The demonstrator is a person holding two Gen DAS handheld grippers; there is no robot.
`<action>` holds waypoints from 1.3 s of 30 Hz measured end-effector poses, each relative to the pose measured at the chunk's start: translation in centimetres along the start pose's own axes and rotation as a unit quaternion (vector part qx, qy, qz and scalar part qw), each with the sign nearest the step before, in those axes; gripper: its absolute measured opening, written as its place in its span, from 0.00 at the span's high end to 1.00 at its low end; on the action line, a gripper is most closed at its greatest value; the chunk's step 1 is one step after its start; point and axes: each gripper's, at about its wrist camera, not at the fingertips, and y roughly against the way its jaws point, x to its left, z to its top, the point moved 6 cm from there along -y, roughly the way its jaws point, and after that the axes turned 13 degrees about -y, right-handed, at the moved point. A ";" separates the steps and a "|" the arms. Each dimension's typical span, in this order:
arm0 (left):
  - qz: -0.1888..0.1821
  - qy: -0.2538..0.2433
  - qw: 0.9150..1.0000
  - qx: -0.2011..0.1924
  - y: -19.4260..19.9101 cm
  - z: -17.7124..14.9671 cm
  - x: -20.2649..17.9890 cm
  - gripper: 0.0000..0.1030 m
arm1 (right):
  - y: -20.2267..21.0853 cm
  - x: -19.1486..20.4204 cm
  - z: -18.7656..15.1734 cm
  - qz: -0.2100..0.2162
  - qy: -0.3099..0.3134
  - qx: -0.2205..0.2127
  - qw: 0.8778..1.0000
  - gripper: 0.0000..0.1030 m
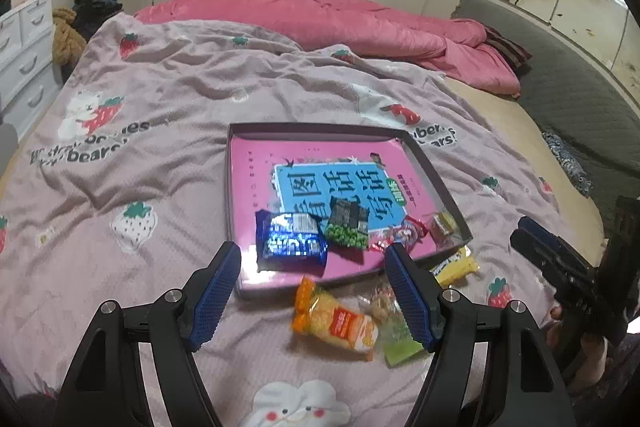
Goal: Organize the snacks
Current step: 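Raise both open tools away from the tray toward the remaining snacks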
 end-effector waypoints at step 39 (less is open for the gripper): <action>-0.035 -0.018 0.996 0.078 -1.6 -5.9 -2.8 0.26 | -1.4 0.0 -8.6 -0.077 0.078 0.150 0.983 0.33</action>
